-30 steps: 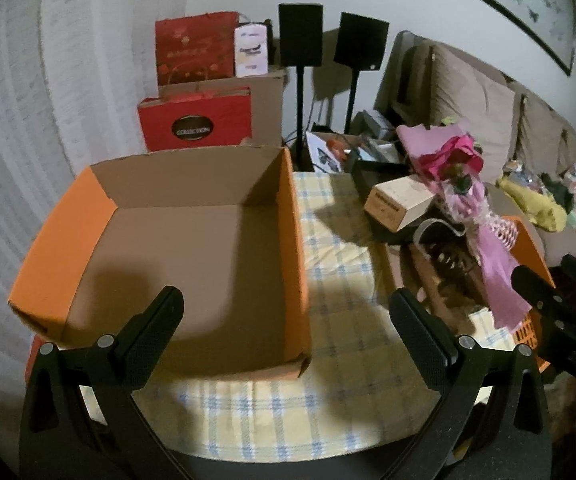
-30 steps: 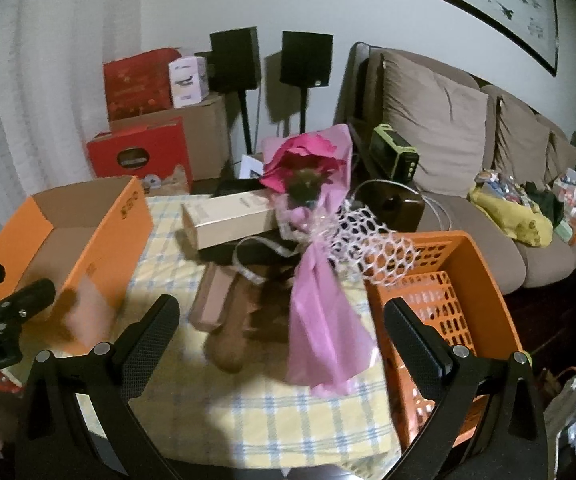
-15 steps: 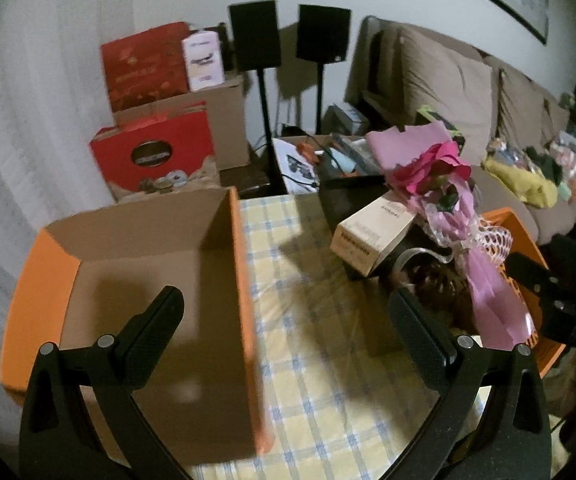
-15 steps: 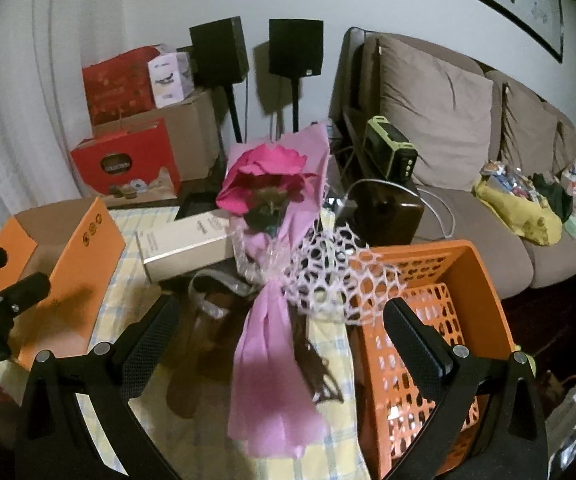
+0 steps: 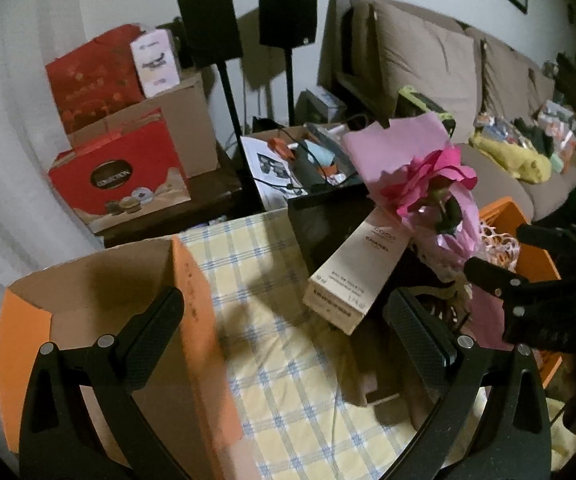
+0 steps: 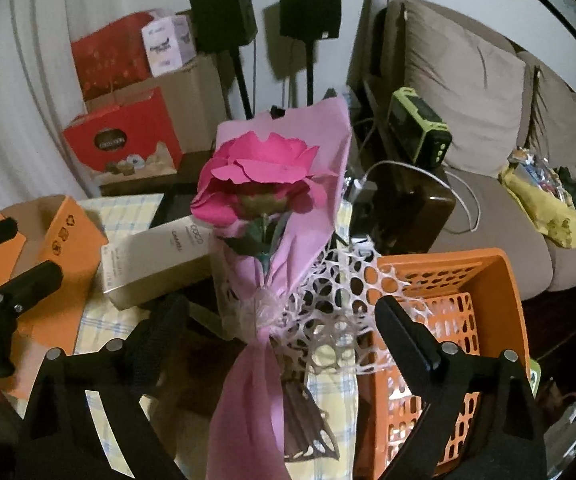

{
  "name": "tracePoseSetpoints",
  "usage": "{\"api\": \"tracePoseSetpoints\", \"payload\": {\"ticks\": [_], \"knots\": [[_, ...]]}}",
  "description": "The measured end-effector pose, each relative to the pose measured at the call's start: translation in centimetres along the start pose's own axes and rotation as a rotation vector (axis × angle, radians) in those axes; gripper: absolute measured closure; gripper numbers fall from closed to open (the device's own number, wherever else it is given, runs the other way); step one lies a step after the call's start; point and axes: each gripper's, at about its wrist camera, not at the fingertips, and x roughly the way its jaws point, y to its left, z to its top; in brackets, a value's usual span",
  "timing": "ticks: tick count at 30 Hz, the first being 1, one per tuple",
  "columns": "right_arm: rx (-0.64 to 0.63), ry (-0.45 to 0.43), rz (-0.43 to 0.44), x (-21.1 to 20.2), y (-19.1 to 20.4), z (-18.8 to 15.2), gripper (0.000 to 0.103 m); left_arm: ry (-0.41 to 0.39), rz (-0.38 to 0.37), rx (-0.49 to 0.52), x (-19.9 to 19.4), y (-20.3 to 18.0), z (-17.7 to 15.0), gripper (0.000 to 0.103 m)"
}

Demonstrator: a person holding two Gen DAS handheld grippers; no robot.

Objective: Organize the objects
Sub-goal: 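Grasp the pink rose bouquet with the right tool while the left tool approaches the perfume box, then grasp the white Chanel box with the left tool while the right tool lifts the bouquet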

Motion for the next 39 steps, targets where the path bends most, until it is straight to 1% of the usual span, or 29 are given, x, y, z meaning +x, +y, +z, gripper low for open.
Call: {"api": "tracePoseSetpoints", "payload": {"ticks": [2, 7, 11, 13, 14, 16, 19, 21, 25, 32, 36, 39], "knots": [[-0.009, 0.018, -0.003, 0.7, 0.1, 0.1, 0.013, 0.012, -0.001, 0.011, 0.9, -0.3, 0.3, 0.001], [-0.032, 0.049, -0.001, 2.2, 0.3, 0.1, 0.027, 0.016, 0.014, 0.044, 2.3, -0.7, 0.9, 0.001], [-0.054, 0.072, -0.005, 3.1, 0.7, 0.2, 0.032, 0.018, 0.010, 0.050, 2.7, -0.6, 1.1, 0.001], [-0.062, 0.083, -0.001, 3.4, 0.9, 0.2, 0.044, 0.022, 0.006, 0.058, 3.0, -0.8, 1.3, 0.001], [-0.064, 0.087, 0.002, 3.6, 1.0, 0.1, 0.047, 0.025, 0.004, 0.063, 3.1, -0.8, 1.4, 0.001], [-0.065, 0.096, 0.010, 3.8, 1.0, 0.1, 0.061, 0.031, -0.002, 0.078, 3.5, -1.3, 1.5, 0.001], [-0.053, 0.093, 0.031, 3.7, 0.8, 0.1, 0.067, 0.039, -0.007, 0.103, 3.9, -2.0, 1.8, 0.001], [-0.047, 0.080, 0.037, 3.4, 0.6, 0.2, 0.070, 0.038, -0.001, 0.130, 4.2, -2.6, 1.9, 0.001], [-0.014, 0.052, 0.061, 2.3, -0.2, 0.5, 0.071, 0.048, 0.006, 0.180, 4.8, -3.8, 2.3, 0.001], [0.036, -0.009, 0.080, 0.0, -1.9, 0.6, 0.072, 0.075, 0.047, 0.286, 6.7, -6.0, 3.0, 0.001], [0.051, -0.043, 0.082, -1.4, -2.6, 0.5, 0.072, 0.088, 0.039, 0.342, 7.5, -7.5, 3.0, 0.001], [0.052, -0.067, 0.080, -2.4, -2.8, 0.6, 0.072, 0.104, 0.061, 0.366, 8.3, -8.4, 2.9, 0.001]]}}
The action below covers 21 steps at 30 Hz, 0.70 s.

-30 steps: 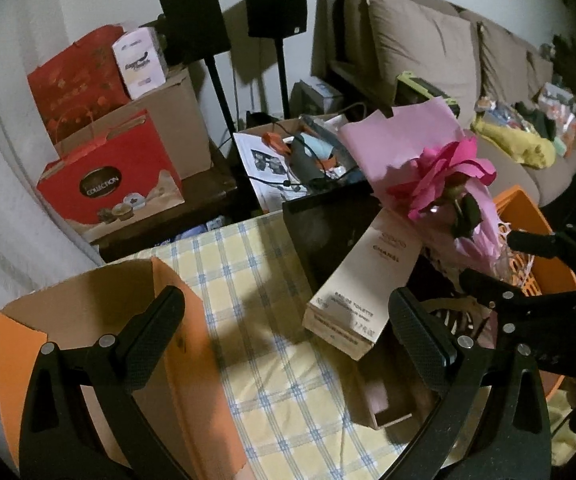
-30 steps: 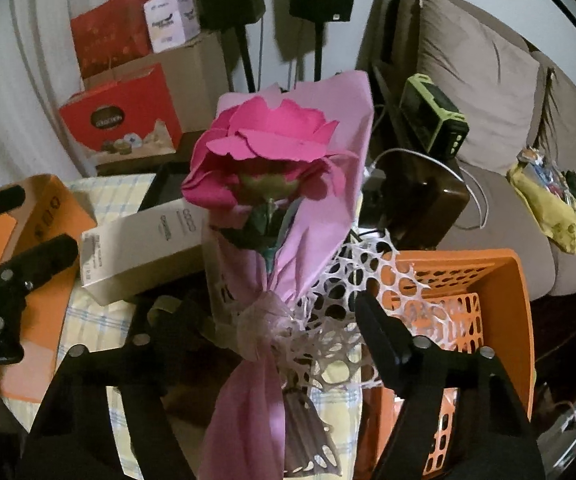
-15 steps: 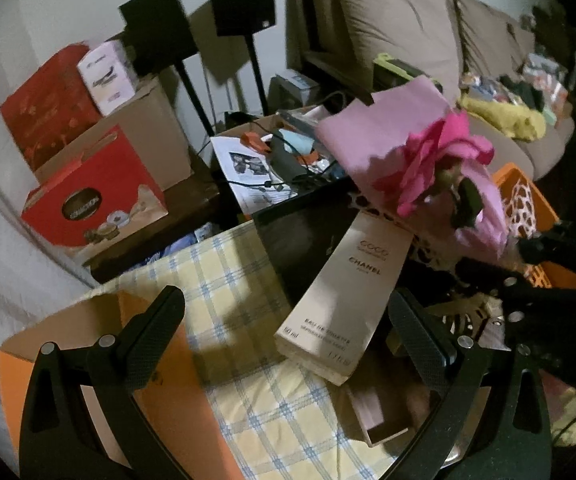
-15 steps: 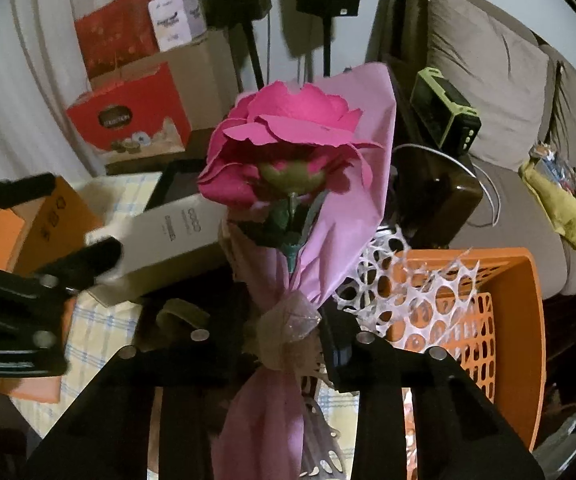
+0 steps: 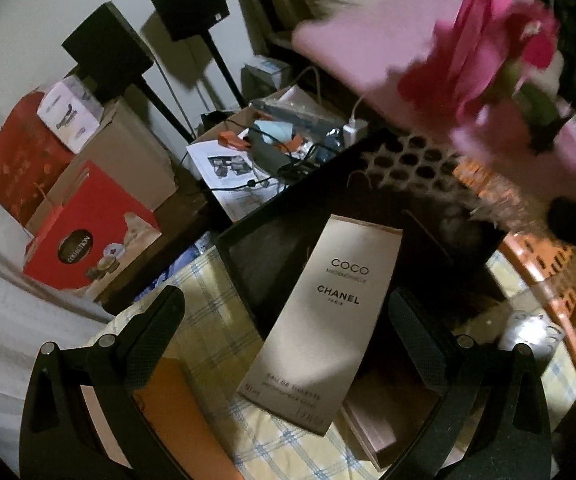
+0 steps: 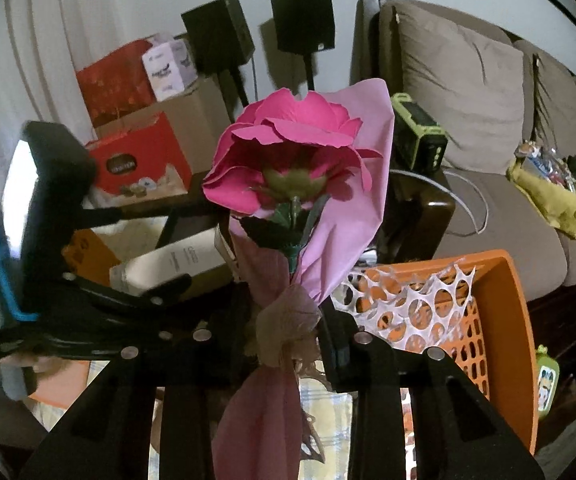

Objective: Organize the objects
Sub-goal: 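Grasp the white Chanel box with the left tool while the right tool lifts the bouquet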

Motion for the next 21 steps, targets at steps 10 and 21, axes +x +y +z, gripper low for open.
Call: {"api": "tracePoseSetpoints", "payload": {"ticks": [10, 21], "knots": [[-0.012, -0.039, 0.024, -2.2, 0.6, -0.7, 0.072, 0.021, -0.025, -0.016, 1.2, -0.2, -0.2, 0.038], [-0.017, -0.031, 0.039, -2.5, 1.1, -1.5, 0.072, -0.007, -0.025, -0.107, -0.2, 2.0, -1.2, 0.056]]}}
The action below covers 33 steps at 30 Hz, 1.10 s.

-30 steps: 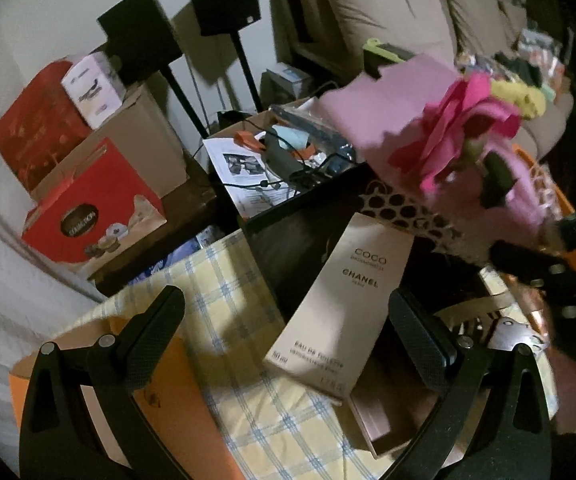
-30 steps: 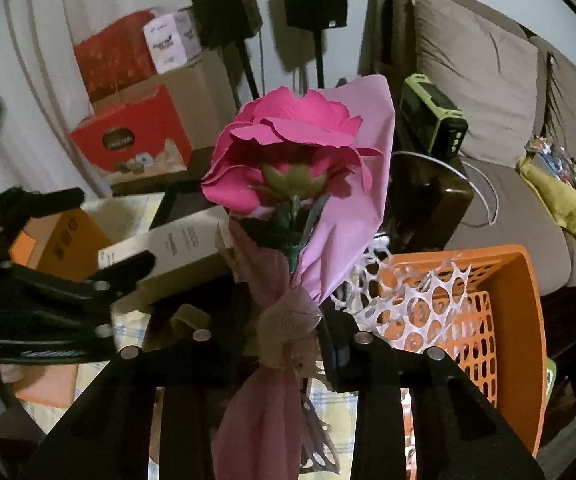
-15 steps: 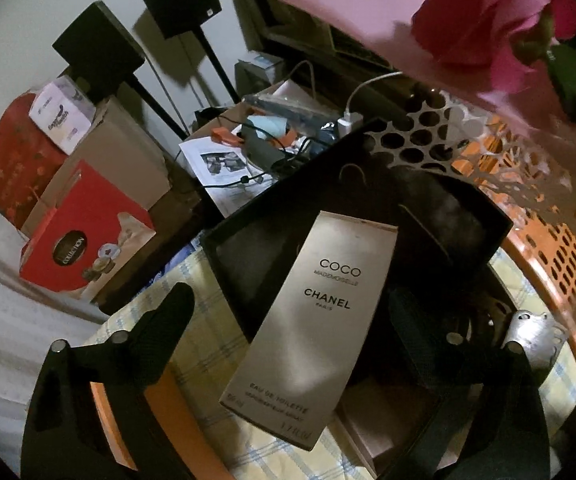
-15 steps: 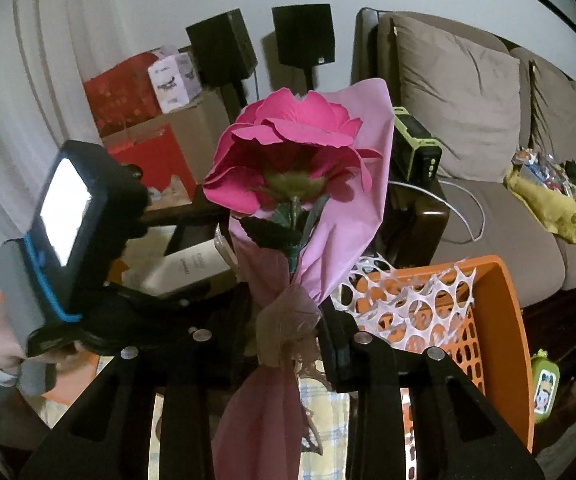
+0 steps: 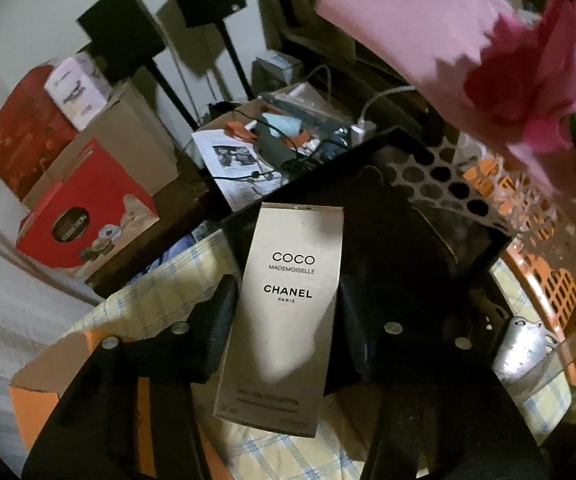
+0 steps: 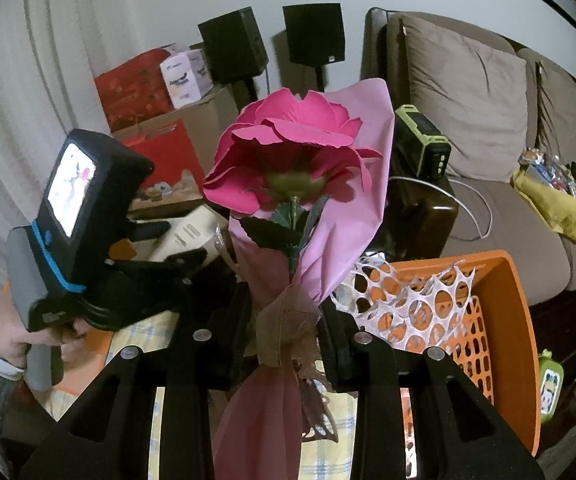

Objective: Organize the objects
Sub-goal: 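Grasp the white Chanel box with the left tool while the right tool lifts the bouquet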

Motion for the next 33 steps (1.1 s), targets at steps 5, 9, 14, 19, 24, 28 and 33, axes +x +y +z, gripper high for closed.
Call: {"api": "tracePoseSetpoints", "payload": {"ticks": [5, 9, 14, 19, 24, 28, 33], "knots": [[-0.009, -0.017, 0.018, -0.9, 0.8, 0.1, 0.072, -0.055, -0.016, -0.095, -3.0, 2.5, -0.9, 0.057], [-0.023, -0.037, 0.042, -1.9, 2.2, 0.5, 0.072, -0.095, -0.023, -0.160, -5.9, 4.4, -2.1, 0.057], [-0.051, -0.055, 0.083, -3.0, 4.6, 0.8, 0.072, -0.132, -0.032, -0.220, -9.7, 6.7, -4.4, 0.057], [-0.084, -0.060, 0.129, -3.5, 7.8, 0.7, 0.072, -0.148, -0.010, -0.276, -13.3, 9.9, -6.8, 0.057], [-0.123, -0.070, 0.197, -3.7, 11.6, 0.7, 0.072, -0.141, 0.027, -0.343, -15.2, 13.7, -9.9, 0.057], [-0.166, -0.067, 0.245, -3.5, 14.9, 0.7, 0.072, -0.128, 0.061, -0.399, -16.1, 16.5, -12.6, 0.057], [-0.227, -0.078, 0.299, -3.2, 19.5, 0.9, 0.072, -0.107, 0.101, -0.468, -16.8, 20.5, -15.8, 0.057]]}}
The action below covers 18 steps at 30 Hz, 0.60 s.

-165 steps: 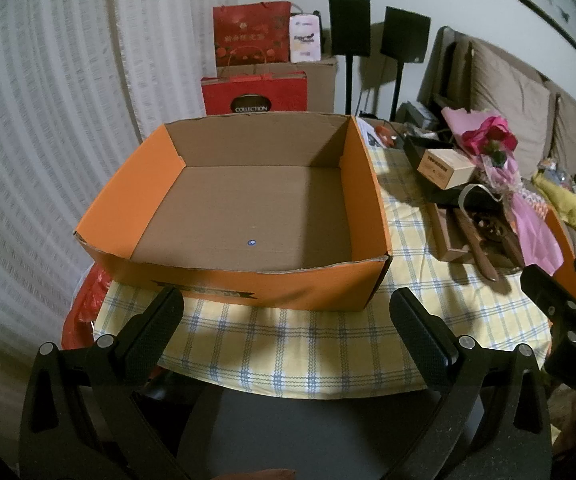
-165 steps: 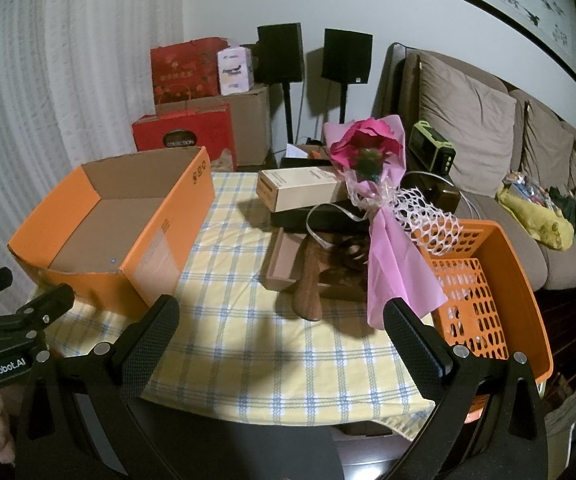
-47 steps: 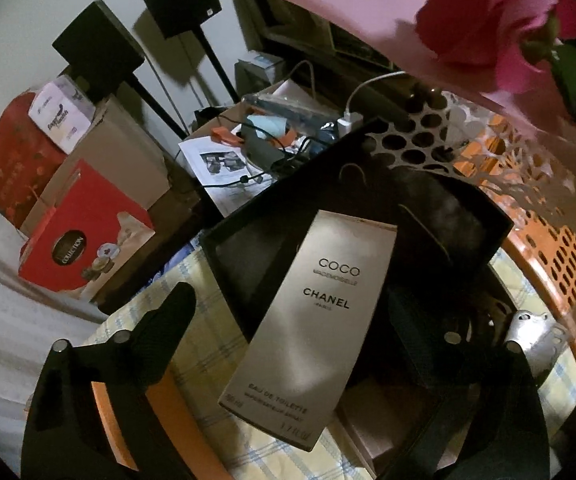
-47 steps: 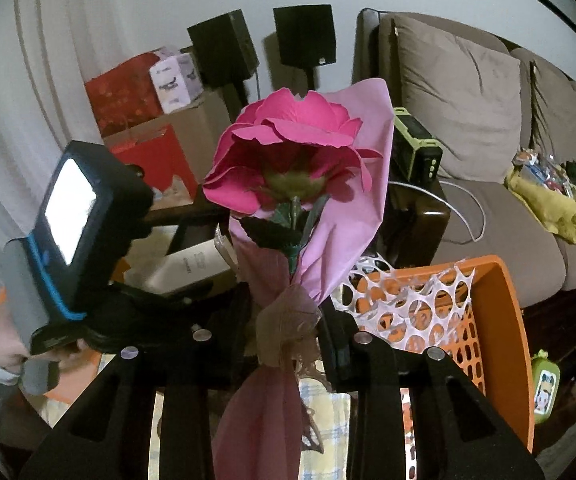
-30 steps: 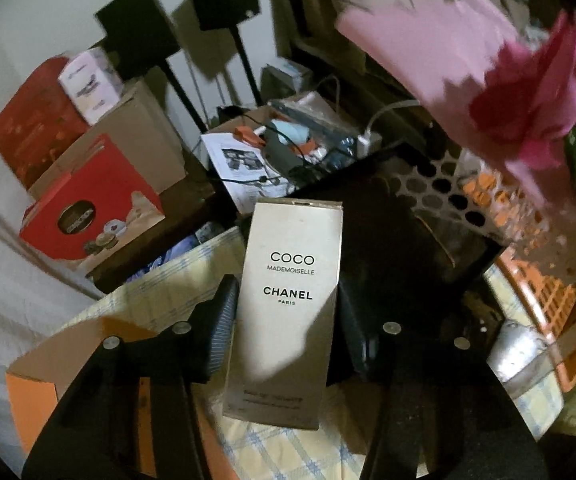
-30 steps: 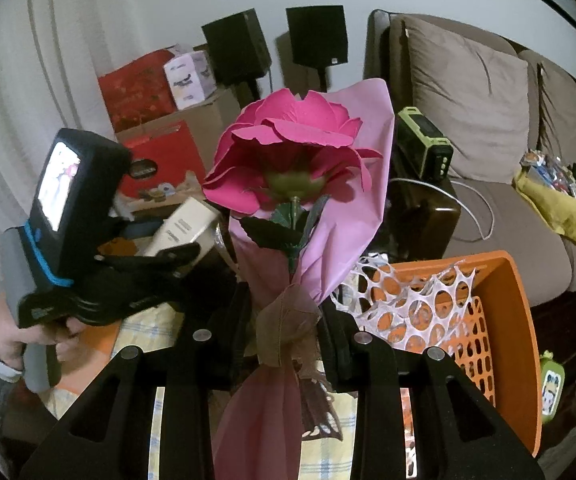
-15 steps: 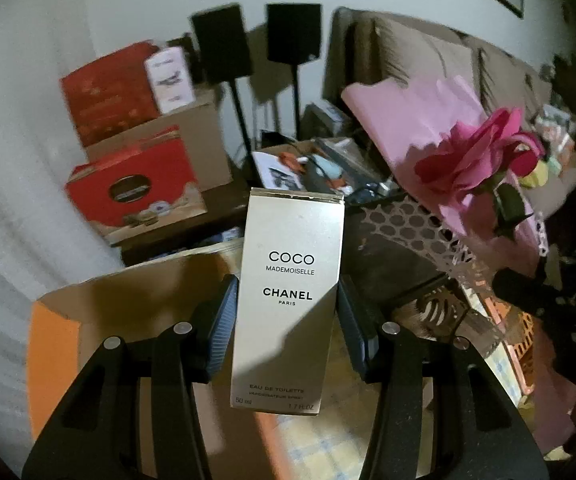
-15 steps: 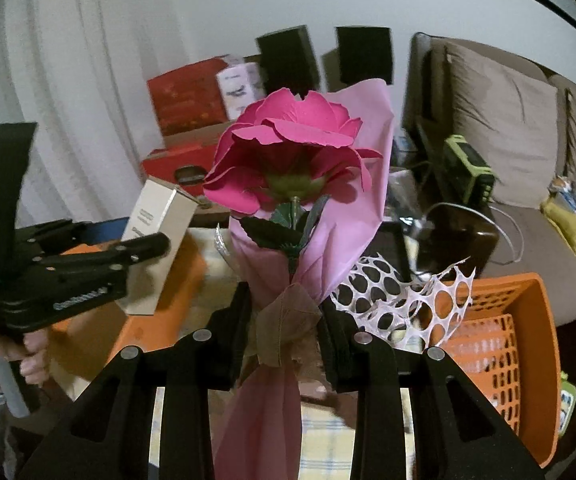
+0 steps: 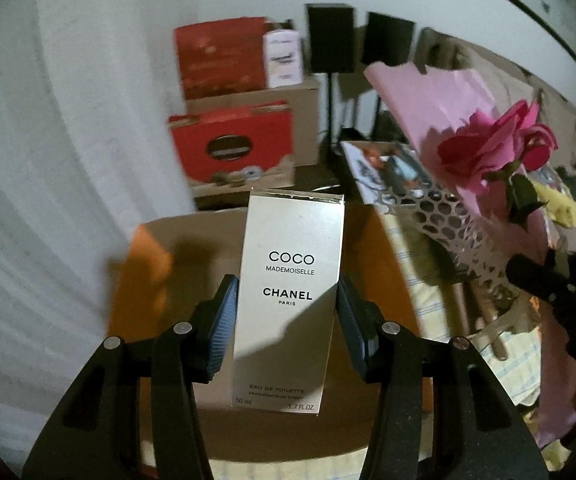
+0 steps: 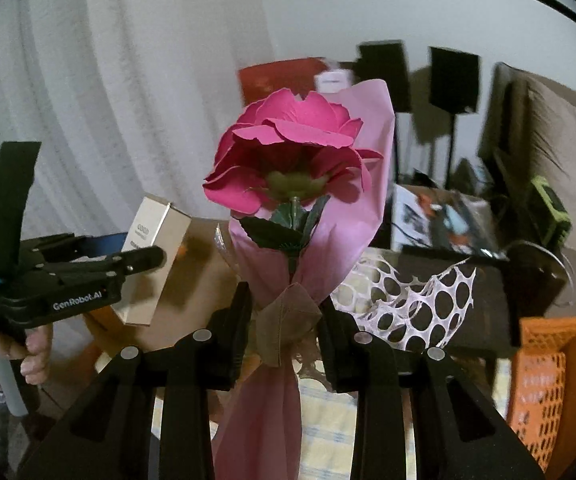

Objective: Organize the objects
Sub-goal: 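Grasp the white Chanel box with the left tool while the right tool lifts the bouquet, then carry the Chanel box and bouquet over the orange box and lower them inside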

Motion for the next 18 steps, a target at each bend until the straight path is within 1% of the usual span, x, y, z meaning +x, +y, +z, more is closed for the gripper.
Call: {"api": "tracePoseSetpoints", "payload": {"ticks": [5, 10, 14, 18], "knots": [[-0.106, -0.015, 0.030, 2.0, 4.2, 1.5, 0.072, 0.006, 0.037, -0.056, -0.6, 4.1, -1.1, 0.057], [-0.225, -0.030, 0.055, 4.4, 7.8, 2.5, 0.072, 0.014, 0.062, -0.097, -0.4, 6.5, -1.5, 0.057], [-0.300, -0.040, 0.082, 6.5, 9.7, 2.3, 0.072, 0.024, 0.072, -0.134, -0.1, 8.4, -2.2, 0.057], [-0.368, -0.028, 0.115, 9.0, 11.1, 1.8, 0.072, 0.040, 0.077, -0.180, 0.4, 10.4, -3.1, 0.057]]}}
